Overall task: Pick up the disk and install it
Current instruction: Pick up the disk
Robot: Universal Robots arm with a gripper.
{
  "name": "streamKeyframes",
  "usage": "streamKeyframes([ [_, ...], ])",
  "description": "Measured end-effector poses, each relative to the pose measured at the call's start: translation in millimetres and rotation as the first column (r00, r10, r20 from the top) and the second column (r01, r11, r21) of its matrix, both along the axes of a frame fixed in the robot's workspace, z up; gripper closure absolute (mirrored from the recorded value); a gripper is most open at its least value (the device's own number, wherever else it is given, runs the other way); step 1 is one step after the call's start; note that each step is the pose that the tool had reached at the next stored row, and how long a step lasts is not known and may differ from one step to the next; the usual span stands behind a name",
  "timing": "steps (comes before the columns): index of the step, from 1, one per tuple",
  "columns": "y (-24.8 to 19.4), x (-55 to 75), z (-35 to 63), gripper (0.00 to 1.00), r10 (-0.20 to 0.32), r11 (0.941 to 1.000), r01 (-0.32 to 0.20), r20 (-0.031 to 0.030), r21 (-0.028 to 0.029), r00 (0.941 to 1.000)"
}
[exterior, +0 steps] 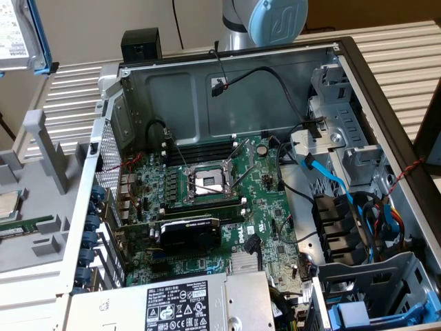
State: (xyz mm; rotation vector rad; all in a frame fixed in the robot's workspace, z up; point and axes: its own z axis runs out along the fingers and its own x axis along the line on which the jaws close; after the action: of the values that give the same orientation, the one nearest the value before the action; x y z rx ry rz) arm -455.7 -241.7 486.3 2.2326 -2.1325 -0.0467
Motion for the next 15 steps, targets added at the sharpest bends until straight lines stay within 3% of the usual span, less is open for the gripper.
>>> streamKeyframes([
  [5,2.6,10.6,13.5,0.64,0.0,1.0,0.0,0.0002,-0.0015,1.0],
  [15,3.1,15.7,14.2,0.64,0.0,1.0,0.0,0.0002,-0.0025,1.0],
])
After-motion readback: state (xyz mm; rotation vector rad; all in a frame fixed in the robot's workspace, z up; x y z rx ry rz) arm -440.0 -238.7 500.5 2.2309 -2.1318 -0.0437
